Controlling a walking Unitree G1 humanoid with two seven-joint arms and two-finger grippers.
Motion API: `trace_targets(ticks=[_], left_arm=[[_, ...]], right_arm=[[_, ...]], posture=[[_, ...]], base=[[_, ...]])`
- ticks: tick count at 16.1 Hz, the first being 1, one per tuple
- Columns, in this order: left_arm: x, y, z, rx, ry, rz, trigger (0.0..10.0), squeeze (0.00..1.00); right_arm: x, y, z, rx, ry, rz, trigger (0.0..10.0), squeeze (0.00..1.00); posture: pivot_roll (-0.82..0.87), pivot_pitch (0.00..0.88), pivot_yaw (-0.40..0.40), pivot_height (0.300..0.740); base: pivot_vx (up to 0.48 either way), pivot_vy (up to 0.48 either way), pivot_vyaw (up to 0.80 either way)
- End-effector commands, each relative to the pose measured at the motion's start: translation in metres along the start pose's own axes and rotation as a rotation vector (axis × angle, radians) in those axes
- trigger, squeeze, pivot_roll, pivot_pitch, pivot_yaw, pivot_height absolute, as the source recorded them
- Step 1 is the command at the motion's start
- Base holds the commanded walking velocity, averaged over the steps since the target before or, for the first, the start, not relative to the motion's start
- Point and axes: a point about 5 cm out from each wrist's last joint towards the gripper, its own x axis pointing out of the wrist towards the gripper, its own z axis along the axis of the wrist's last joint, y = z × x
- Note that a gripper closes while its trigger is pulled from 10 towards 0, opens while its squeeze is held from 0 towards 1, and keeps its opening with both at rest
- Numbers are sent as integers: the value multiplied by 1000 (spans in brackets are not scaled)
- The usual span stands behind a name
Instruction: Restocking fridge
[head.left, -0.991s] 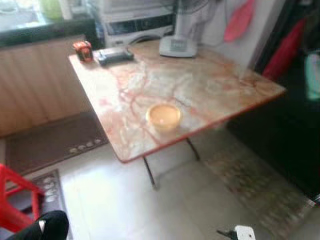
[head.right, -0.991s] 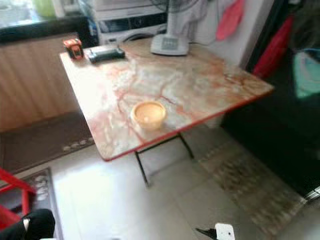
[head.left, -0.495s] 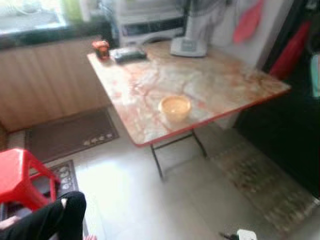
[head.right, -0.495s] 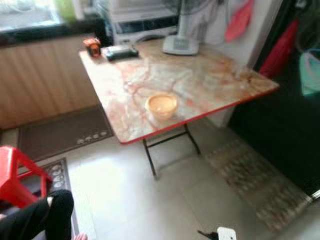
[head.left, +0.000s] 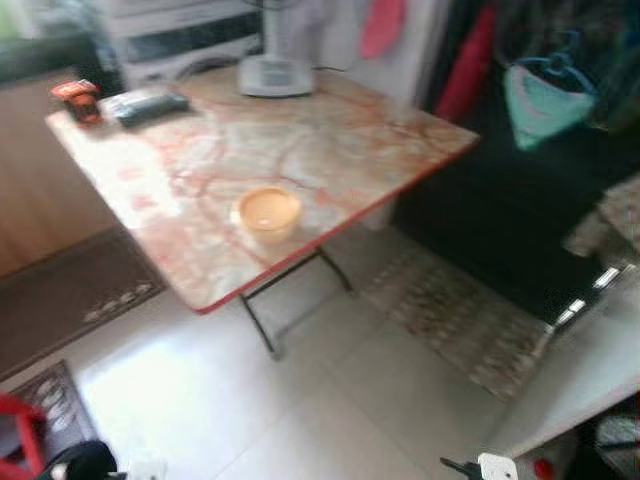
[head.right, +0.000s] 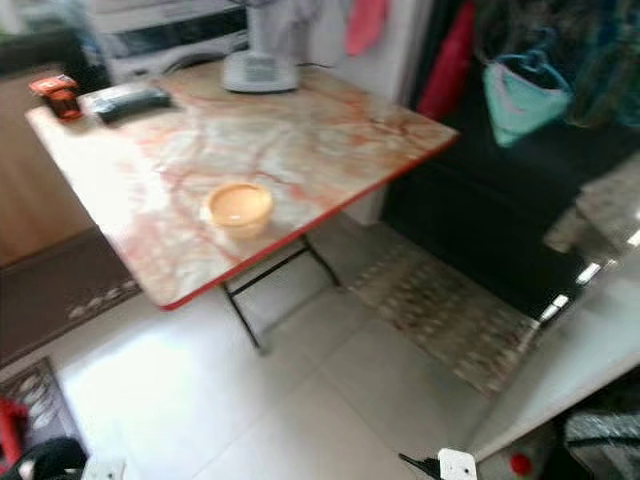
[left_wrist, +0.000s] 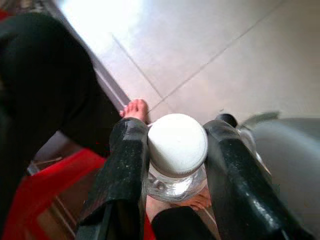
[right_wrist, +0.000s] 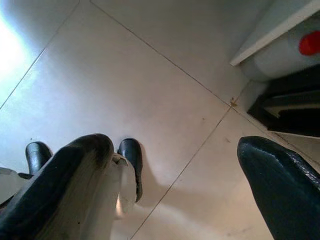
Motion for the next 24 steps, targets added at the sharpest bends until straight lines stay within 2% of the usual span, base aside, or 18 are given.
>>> trace_targets(ticks=[1, 7, 10, 13, 15, 17, 24], left_arm=[[-2, -2, -8, 30, 37, -18, 10000, 0], [0, 2, -5, 27, 43, -14, 10000, 0], [0, 6, -6, 53, 58, -13, 10000, 0], [0, 4, -5, 39, 56, -12, 10000, 0], [0, 0, -4, 70, 51, -33, 10000, 0], [0, 1, -6, 39, 62, -21, 10000, 0], [0, 7, -7, 18, 71, 7, 10000, 0]], right_arm=[[0, -1, -1, 6, 3, -3, 10000, 0], [0, 1, -1, -9, 7, 4, 10000, 0], [0, 3, -1, -14, 6, 7, 10000, 0], [0, 1, -2, -21, 9, 1, 10000, 0], [0, 0, -3, -29, 12, 5, 10000, 0], [-1, 0, -4, -28, 13, 3, 10000, 0], [-1, 5, -11, -26, 29, 10, 10000, 0]], posture=[[121, 0, -25, 740], [104, 0, -17, 740], [81, 0, -6, 740], [88, 0, -11, 740], [84, 0, -13, 740], [81, 0, -12, 740], [56, 0, -1, 740]], base=[[0, 0, -800], [0, 0, -800], [0, -100, -800], [0, -110, -800], [0, -337, -800], [0, -396, -800], [0, 0, -800]])
